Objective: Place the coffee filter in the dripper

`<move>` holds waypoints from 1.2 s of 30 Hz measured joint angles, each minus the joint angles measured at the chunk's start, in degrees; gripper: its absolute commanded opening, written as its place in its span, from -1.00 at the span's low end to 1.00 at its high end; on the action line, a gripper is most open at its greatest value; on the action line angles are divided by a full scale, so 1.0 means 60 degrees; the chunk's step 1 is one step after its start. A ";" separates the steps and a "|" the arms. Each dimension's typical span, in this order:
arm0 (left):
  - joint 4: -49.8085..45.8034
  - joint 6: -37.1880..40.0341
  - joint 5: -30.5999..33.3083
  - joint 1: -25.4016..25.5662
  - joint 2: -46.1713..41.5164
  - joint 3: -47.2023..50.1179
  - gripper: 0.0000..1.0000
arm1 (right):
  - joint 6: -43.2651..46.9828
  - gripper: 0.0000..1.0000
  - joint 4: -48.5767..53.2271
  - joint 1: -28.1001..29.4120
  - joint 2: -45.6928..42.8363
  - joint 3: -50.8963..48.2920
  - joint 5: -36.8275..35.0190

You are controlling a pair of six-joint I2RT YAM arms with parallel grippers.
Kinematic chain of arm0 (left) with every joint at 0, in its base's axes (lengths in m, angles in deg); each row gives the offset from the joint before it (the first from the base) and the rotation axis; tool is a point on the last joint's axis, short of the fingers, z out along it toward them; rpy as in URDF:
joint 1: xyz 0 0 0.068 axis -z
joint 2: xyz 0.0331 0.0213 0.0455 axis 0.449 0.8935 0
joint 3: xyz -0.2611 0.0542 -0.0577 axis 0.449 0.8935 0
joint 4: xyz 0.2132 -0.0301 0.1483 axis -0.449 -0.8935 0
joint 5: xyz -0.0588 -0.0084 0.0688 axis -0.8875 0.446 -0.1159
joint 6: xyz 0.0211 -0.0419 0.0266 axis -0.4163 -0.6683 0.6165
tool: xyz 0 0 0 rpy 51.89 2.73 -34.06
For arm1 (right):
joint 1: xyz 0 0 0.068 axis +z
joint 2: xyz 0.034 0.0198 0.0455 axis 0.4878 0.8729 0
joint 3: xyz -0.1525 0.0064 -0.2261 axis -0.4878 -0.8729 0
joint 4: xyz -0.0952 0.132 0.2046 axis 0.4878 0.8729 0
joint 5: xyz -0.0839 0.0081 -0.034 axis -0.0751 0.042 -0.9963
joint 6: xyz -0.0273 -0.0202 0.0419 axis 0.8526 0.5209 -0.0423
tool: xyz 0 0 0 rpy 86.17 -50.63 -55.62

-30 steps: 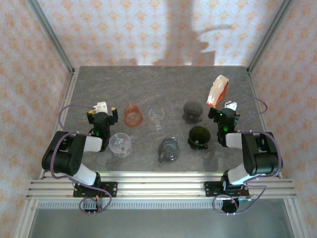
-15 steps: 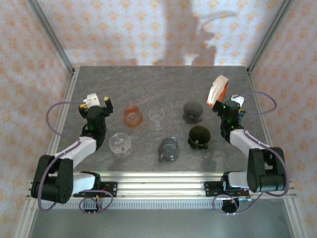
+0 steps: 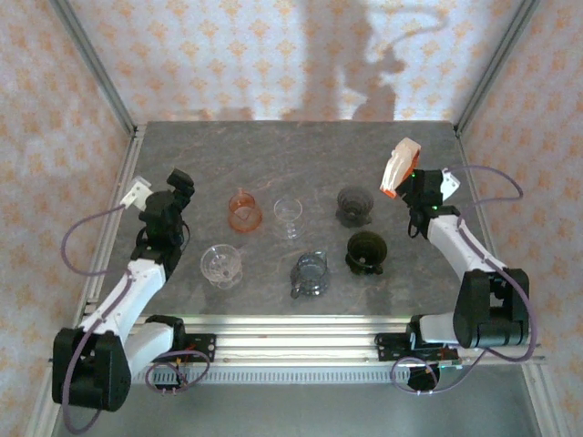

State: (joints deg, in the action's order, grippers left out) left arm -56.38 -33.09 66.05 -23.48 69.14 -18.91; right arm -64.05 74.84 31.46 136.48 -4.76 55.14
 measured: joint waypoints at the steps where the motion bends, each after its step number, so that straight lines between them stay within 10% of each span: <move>1: 0.0120 -0.0193 -0.0200 0.0000 -0.0189 0.0270 1.00 | 0.0091 0.75 0.0127 0.0095 0.0149 0.0095 0.0346; 15: -0.2208 -0.0484 -0.4277 0.1013 -0.1617 -0.0492 0.78 | 0.1253 0.15 0.0648 0.1446 0.1461 0.0922 0.2670; 30: -0.3610 -0.0918 -0.4936 0.2350 -0.2925 0.0149 0.82 | 0.1486 -0.91 0.0659 0.1585 0.2248 0.1264 0.3293; 36: -0.3705 -0.1031 -0.4809 0.3151 -0.3111 0.0138 0.88 | 0.1548 -1.00 0.0750 0.1661 0.2138 0.1406 0.3402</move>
State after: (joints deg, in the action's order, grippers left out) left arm -78.61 -39.27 37.20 -4.57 50.47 -18.08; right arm -54.76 79.34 41.43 149.31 3.68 75.56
